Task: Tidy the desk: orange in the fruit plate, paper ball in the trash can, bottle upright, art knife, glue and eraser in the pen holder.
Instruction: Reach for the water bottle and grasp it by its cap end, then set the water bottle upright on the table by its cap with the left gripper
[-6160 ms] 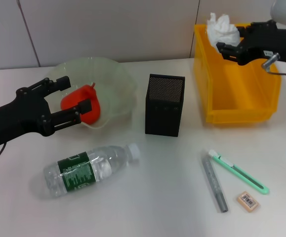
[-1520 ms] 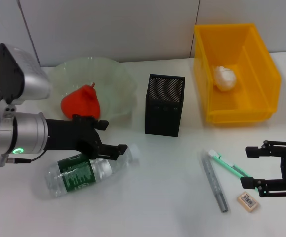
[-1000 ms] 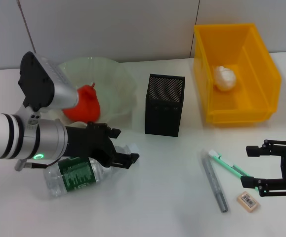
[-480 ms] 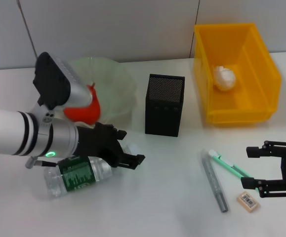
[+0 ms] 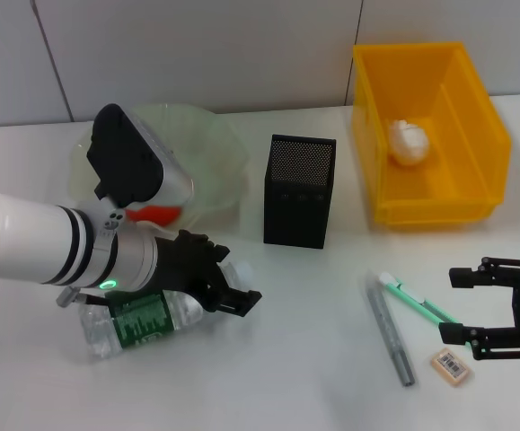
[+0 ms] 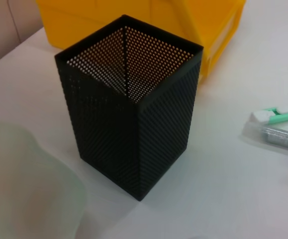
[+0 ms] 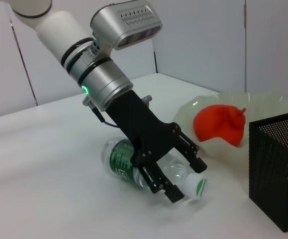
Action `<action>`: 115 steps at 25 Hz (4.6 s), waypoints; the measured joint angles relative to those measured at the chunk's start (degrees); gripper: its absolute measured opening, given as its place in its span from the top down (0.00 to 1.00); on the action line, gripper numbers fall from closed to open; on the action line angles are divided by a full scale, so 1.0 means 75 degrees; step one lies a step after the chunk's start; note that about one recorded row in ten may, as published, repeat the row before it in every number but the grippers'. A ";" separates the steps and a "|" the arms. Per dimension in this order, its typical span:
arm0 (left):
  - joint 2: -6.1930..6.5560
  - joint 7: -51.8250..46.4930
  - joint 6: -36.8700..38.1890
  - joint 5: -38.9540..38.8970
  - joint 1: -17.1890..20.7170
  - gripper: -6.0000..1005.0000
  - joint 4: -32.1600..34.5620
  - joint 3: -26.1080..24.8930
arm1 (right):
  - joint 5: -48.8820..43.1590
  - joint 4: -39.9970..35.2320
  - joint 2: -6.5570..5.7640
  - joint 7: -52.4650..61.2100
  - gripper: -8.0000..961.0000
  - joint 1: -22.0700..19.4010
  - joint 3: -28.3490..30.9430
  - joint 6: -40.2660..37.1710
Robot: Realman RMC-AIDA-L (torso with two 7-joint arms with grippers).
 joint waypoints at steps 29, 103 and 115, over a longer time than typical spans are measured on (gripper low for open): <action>0.0001 0.0026 -0.0284 0.0061 -0.0028 0.19 -0.0192 0.0014 | 0.0000 -0.0012 0.0000 0.0049 0.20 0.0003 -0.0004 -0.0009; 0.0071 -0.0007 -0.0270 0.0018 0.1606 0.55 0.2683 0.0211 | 0.0080 0.0024 0.0024 0.0072 0.20 -0.0016 0.0172 -0.0041; 0.0058 -0.0007 -0.0289 -0.0016 0.1730 0.55 0.2950 0.0020 | 0.0092 0.0024 0.0024 0.0127 0.20 0.0003 0.0172 -0.0042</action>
